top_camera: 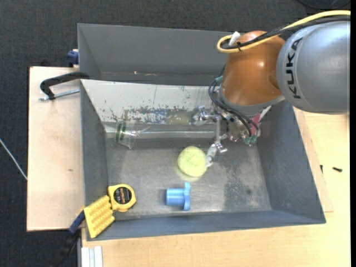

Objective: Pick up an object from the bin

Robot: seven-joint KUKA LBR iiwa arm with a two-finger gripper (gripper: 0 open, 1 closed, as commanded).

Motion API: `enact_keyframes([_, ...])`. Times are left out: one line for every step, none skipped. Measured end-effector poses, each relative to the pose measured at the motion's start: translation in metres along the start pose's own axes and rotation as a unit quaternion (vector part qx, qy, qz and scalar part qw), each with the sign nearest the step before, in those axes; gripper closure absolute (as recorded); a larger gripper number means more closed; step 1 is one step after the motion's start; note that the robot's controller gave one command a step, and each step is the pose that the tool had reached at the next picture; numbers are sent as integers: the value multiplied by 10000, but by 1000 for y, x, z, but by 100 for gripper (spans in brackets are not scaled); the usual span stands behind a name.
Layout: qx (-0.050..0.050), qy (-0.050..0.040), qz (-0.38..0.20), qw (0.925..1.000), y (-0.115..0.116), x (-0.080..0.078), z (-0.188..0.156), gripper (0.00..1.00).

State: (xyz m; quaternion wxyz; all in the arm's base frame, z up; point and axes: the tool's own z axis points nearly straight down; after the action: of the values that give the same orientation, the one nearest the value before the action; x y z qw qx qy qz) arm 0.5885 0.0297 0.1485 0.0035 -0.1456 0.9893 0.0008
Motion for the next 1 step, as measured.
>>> enact_keyframes([-2,17,-1361,9907,-7,3,9,0])
